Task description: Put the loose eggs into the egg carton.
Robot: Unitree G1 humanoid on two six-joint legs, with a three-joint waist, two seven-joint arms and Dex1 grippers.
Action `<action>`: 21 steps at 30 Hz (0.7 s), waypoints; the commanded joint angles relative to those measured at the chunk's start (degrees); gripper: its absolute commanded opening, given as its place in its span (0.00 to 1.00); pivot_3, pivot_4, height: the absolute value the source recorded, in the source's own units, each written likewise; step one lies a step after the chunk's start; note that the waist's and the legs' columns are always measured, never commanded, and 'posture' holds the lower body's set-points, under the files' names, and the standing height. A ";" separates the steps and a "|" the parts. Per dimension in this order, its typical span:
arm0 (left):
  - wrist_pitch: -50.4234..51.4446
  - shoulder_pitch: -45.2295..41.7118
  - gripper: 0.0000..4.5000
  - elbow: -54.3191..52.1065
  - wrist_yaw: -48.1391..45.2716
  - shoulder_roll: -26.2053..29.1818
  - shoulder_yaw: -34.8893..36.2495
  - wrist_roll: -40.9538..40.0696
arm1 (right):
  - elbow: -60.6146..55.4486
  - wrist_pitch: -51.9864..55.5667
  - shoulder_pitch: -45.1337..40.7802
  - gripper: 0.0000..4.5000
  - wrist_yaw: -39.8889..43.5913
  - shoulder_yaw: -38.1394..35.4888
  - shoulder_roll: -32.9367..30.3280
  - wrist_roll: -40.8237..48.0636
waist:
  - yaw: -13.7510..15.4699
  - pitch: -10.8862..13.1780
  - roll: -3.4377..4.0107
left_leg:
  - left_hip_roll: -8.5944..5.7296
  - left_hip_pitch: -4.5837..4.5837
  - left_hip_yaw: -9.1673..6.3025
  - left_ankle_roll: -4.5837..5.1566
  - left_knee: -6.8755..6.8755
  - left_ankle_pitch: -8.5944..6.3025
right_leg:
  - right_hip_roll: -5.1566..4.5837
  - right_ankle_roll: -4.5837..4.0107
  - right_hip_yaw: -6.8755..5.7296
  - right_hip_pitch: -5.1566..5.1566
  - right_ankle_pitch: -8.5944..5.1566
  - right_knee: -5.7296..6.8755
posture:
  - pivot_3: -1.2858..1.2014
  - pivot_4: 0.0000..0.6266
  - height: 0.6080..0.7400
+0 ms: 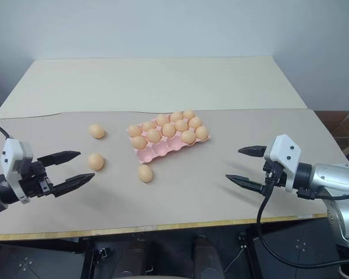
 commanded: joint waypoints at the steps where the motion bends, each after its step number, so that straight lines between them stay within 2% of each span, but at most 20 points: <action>1: -1.20 -0.51 1.00 -0.10 -0.57 0.60 1.67 -0.11 | -1.47 -1.10 -2.43 0.99 -1.40 0.15 0.20 1.07 | 0.07 0.00 0.00 | -0.01 -0.02 0.00 0.00 0.00 0.00 | 0.00 0.00 0.01 -0.01 0.00 0.00 | 0.52 0.24 1.00; 4: -1.07 -0.77 1.00 0.02 -0.59 0.70 1.74 -0.05 | -2.40 -0.77 -4.98 0.99 -3.39 3.87 0.94 -0.37 | 0.05 0.00 0.00 | -0.02 -0.08 0.00 0.00 -0.01 0.00 | 0.00 0.00 0.01 -0.04 0.00 -0.04 | 0.52 0.24 1.00; 7: -0.93 -0.98 1.00 0.03 -0.56 0.76 1.60 -0.01 | -3.67 1.11 -9.21 0.99 -7.40 10.99 2.85 -3.92 | -0.07 0.00 0.00 | -0.01 -0.08 0.01 0.00 -0.01 0.00 | 0.01 0.00 0.03 -0.07 0.00 -0.03 | 0.52 0.24 1.00; 14: -0.71 -2.13 1.00 0.50 -0.38 0.84 0.57 0.24 | -4.90 10.42 -21.96 0.99 -17.40 31.69 14.98 -13.16 | -0.09 0.00 0.00 | 0.02 -0.12 0.00 0.00 -0.01 0.00 | 0.03 -0.05 0.03 -0.16 0.03 0.03 | 0.52 0.24 1.00; 17: -0.65 -1.67 1.00 0.41 -0.72 0.90 0.84 0.23 | -2.71 9.71 -25.48 0.99 -17.92 40.66 18.42 -18.71 | 0.15 0.00 0.00 | -0.02 -0.23 -0.04 0.00 -0.01 0.00 | 0.01 -0.35 -0.02 -0.18 0.25 0.02 | 0.52 0.24 1.00; 19: -0.63 -1.31 1.00 0.27 -0.86 0.93 0.98 0.25 | -0.26 8.95 -27.11 0.99 -18.86 45.33 20.97 -22.08 | 0.10 -0.01 -0.02 | -0.04 -0.29 -0.05 0.00 0.00 0.00 | -0.01 -0.23 -0.06 -0.20 0.35 -0.04 | 0.52 0.24 1.00; 21: -0.57 -1.10 1.00 0.10 -0.87 0.95 1.13 0.15 | 1.56 9.22 -28.12 0.99 -19.68 47.82 23.26 -24.07 | 0.11 -0.01 -0.02 | -0.05 -0.32 -0.06 0.00 0.00 0.00 | -0.03 -0.23 -0.09 -0.19 0.37 -0.07 | 0.52 0.24 1.00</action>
